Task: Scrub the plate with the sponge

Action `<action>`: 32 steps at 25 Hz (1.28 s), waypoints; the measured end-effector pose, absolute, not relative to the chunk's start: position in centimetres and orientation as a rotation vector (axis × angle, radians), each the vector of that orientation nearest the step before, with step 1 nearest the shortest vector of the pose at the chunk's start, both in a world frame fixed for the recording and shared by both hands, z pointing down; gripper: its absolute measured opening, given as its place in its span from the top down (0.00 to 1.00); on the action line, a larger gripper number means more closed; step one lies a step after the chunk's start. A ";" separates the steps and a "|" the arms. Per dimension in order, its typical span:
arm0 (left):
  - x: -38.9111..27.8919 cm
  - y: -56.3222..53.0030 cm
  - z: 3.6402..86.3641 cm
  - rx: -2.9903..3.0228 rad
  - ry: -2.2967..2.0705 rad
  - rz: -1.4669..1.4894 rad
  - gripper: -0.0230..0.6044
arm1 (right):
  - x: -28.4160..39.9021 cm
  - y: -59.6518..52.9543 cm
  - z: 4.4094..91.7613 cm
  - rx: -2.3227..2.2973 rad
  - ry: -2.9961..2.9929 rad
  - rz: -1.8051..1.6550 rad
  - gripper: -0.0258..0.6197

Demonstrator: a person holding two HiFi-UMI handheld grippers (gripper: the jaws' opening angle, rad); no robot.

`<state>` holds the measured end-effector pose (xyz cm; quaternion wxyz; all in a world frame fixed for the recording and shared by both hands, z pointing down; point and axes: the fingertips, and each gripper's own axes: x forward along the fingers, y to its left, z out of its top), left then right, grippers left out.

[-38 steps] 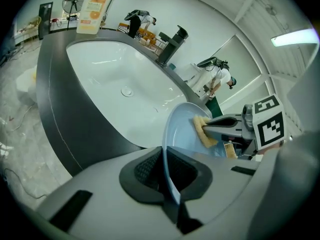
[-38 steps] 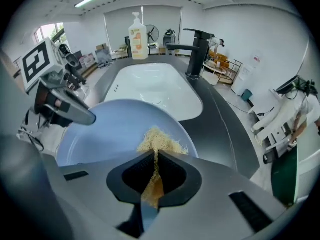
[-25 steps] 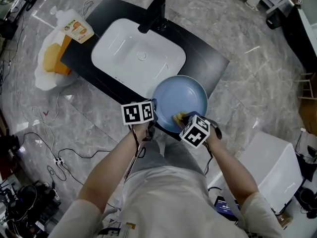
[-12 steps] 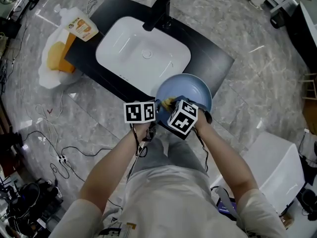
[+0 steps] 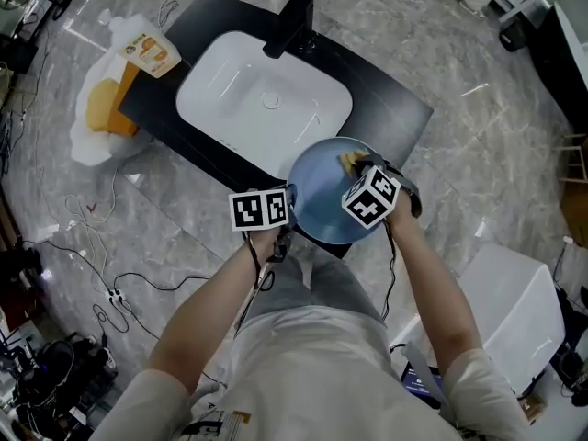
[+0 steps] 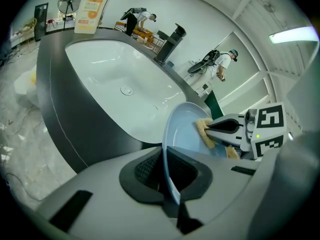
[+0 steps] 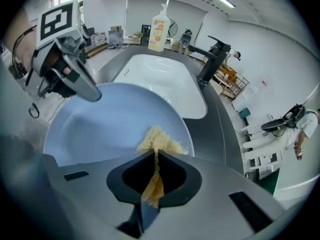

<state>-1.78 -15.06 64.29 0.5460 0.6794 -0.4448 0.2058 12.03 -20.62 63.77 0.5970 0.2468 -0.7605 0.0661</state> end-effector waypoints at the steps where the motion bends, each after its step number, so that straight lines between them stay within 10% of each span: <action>1: -1.8 -15.1 64.3 1.611 -1.059 0.493 0.92 | 13.0 -19.9 63.8 0.560 -1.741 0.155 0.89; 17: -1.9 -15.1 64.2 1.608 -1.081 0.539 0.92 | 5.6 -6.0 63.7 0.174 -1.895 0.259 0.89; 32: -2.0 -14.5 64.1 1.677 -1.088 0.605 0.92 | 2.9 -16.6 63.9 0.271 -1.957 0.100 0.89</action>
